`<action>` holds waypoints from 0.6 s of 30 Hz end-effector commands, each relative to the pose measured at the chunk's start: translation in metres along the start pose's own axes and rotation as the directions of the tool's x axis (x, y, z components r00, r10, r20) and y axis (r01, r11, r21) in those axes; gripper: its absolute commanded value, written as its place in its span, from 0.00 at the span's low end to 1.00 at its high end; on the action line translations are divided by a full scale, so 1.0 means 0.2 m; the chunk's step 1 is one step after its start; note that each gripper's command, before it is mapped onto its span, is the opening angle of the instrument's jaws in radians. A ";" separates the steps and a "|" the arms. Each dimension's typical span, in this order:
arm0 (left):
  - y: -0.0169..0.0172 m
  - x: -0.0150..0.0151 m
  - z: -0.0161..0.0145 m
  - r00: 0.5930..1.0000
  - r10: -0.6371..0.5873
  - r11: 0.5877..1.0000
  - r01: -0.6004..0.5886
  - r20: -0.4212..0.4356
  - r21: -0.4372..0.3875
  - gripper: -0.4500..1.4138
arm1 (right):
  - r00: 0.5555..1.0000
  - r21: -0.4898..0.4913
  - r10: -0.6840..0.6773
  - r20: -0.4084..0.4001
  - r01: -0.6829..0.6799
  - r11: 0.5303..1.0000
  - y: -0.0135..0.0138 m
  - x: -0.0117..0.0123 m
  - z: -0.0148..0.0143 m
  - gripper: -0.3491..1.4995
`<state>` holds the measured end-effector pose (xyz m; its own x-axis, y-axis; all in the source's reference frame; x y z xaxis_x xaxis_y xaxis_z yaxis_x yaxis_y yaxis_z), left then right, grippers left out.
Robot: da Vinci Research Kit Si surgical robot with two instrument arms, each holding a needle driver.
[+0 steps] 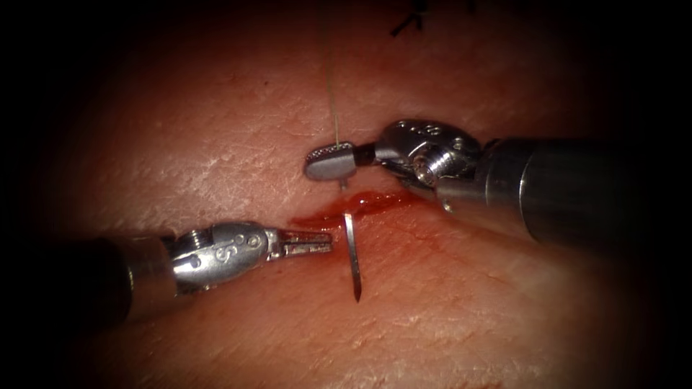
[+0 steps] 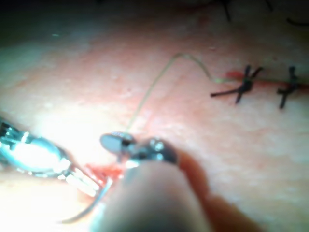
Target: Wound Closure
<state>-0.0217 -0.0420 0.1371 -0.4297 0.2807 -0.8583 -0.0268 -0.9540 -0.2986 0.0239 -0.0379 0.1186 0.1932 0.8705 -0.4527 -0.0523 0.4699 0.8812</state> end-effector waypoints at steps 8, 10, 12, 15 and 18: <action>0.014 0.012 0.004 0.987 0.160 0.987 -0.160 -0.027 0.025 0.44 | 0.987 -0.137 -0.158 -0.039 0.151 0.979 0.009 0.009 -0.029 0.95; 0.015 0.014 0.005 0.981 0.192 0.981 -0.191 -0.020 0.038 0.49 | 0.986 -0.150 -0.162 -0.039 0.155 0.976 0.008 0.006 -0.035 0.95; 0.015 0.015 0.007 0.979 0.203 0.979 -0.202 -0.018 0.042 0.51 | 0.986 -0.150 -0.163 -0.036 0.156 0.976 0.006 0.001 -0.040 0.92; 0.015 0.014 0.008 0.978 0.209 0.977 -0.208 -0.016 0.045 0.52 | 0.985 -0.137 -0.170 -0.030 0.165 0.977 0.005 -0.005 -0.043 0.90; 0.014 0.015 0.009 0.976 0.219 0.975 -0.218 -0.014 0.048 0.52 | 0.983 -0.137 -0.183 -0.027 0.178 0.974 0.006 -0.012 -0.043 0.90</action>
<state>-0.0243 -0.0439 0.1337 -0.4132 0.0653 -0.9083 0.0251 -0.9962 -0.0830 0.0144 -0.0383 0.1189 0.1732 0.7716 -0.6121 -0.1532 0.6350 0.7572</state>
